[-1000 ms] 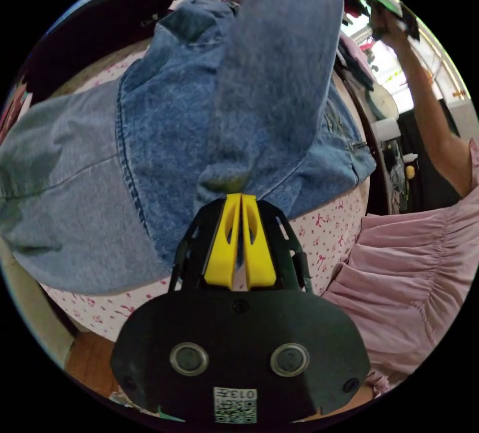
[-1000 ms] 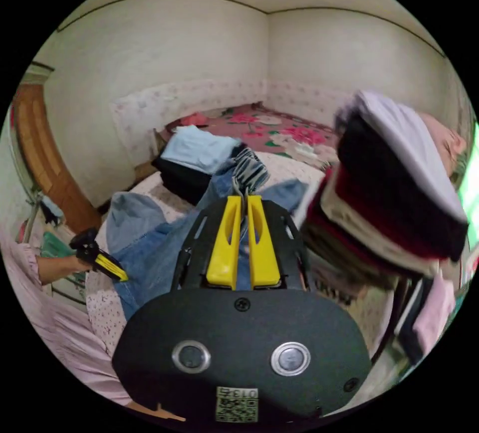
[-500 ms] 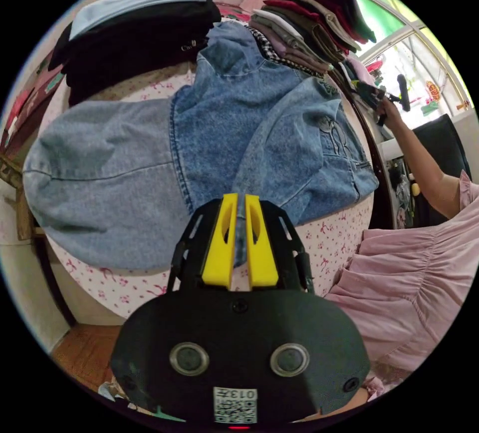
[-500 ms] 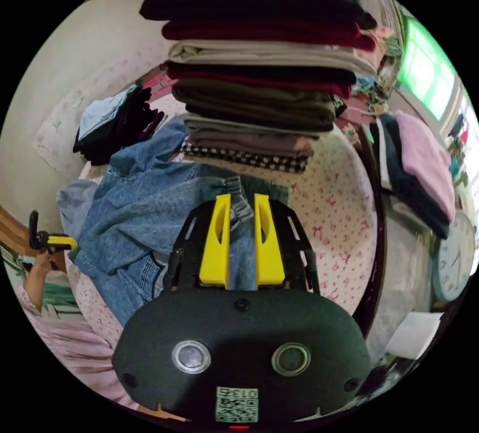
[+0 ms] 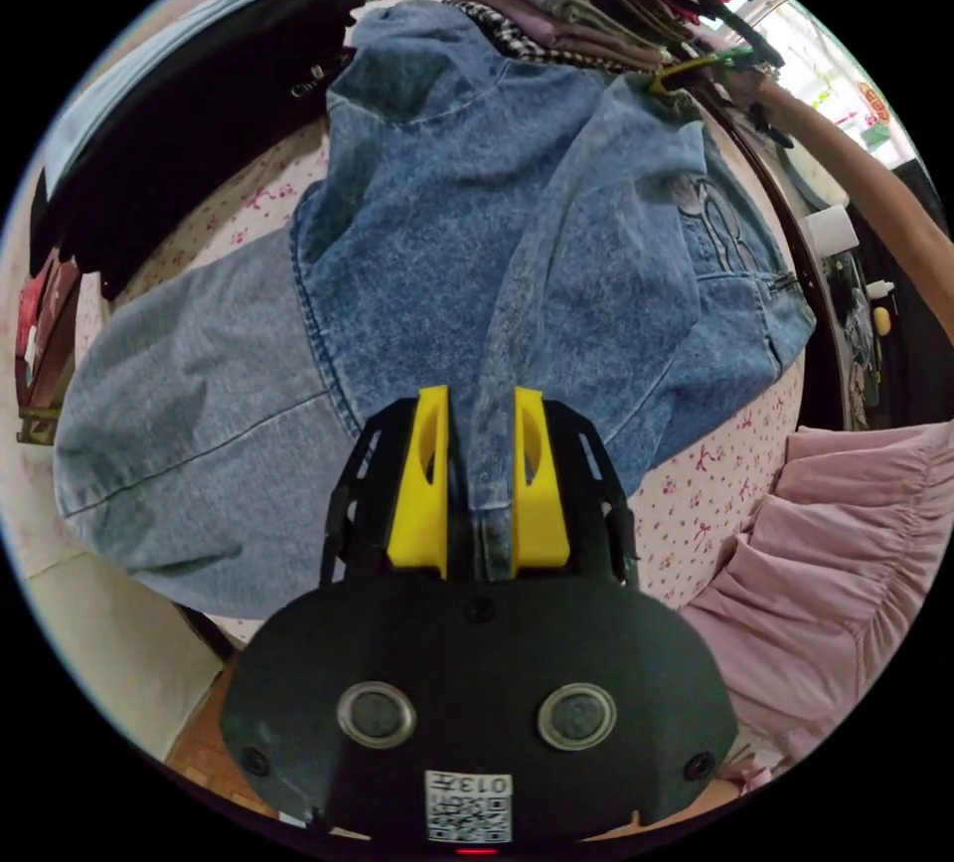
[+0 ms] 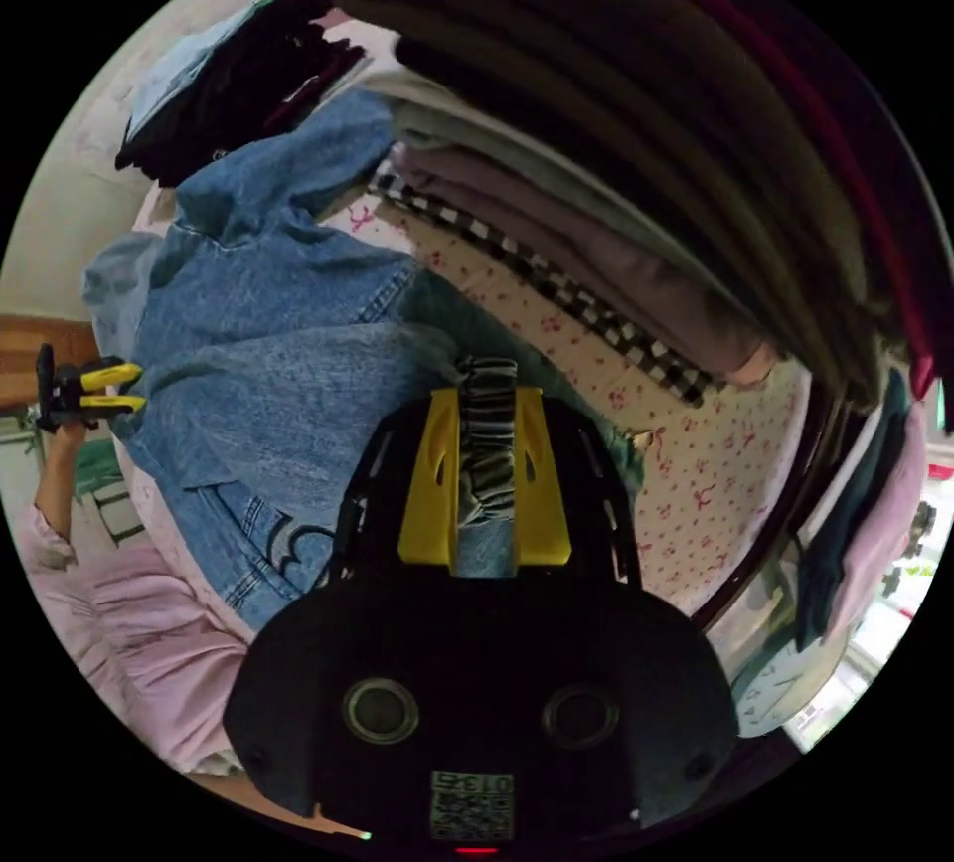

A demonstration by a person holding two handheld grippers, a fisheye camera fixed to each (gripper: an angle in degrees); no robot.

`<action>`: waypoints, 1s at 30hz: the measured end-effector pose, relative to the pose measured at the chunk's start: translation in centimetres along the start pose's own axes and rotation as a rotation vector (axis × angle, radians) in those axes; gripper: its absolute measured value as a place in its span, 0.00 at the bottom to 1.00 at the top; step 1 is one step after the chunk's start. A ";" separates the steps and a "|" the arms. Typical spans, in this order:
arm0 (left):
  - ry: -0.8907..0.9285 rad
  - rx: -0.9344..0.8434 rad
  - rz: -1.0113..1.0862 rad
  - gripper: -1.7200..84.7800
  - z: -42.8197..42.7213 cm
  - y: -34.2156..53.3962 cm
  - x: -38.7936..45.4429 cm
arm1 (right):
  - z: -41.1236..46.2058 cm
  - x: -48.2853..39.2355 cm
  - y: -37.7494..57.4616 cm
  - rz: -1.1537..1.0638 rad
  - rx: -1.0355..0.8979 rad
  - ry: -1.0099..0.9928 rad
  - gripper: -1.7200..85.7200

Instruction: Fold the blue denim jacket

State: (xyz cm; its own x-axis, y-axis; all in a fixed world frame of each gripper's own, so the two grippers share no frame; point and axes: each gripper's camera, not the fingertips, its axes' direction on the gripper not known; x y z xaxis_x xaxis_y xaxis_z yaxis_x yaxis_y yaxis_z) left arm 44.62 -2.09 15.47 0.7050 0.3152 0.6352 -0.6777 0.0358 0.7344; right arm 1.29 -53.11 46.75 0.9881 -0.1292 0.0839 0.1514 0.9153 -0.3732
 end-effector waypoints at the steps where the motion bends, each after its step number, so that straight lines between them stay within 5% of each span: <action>1: -0.009 -0.016 0.010 0.11 0.0 -0.3 0.4 | -1.2 -0.6 0.1 -0.021 0.036 0.027 0.11; 6: -0.034 -0.037 0.016 0.08 -0.5 -0.3 2.3 | -17.2 -6.5 7.2 -0.196 0.583 0.077 0.11; 10: -0.047 0.009 -0.035 0.07 -0.8 0.8 3.9 | -23.8 -11.4 19.3 -0.335 0.796 0.182 0.11; 14: -0.077 0.046 -0.044 0.07 -1.2 1.5 5.9 | -21.8 -15.0 30.1 -0.294 0.713 0.296 0.11; 21: -0.121 0.067 -0.049 0.08 -2.3 2.1 9.3 | -8.6 -18.2 45.7 -0.033 0.170 0.266 0.06; 26: -0.288 0.196 0.026 0.10 -6.8 3.9 14.2 | -12.5 -13.1 52.0 0.311 0.304 0.117 0.10; 30: -0.388 0.174 0.170 0.12 -7.2 2.4 18.3 | -13.2 -7.6 52.7 0.458 0.389 -0.244 0.14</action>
State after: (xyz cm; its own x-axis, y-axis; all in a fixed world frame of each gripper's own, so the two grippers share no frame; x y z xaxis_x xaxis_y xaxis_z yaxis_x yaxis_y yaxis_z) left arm 54.42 10.63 27.17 0.6356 -0.0767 0.7682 -0.7686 -0.1559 0.6204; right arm 2.19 -8.89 14.25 0.9084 0.3555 0.2199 -0.3505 0.9345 -0.0630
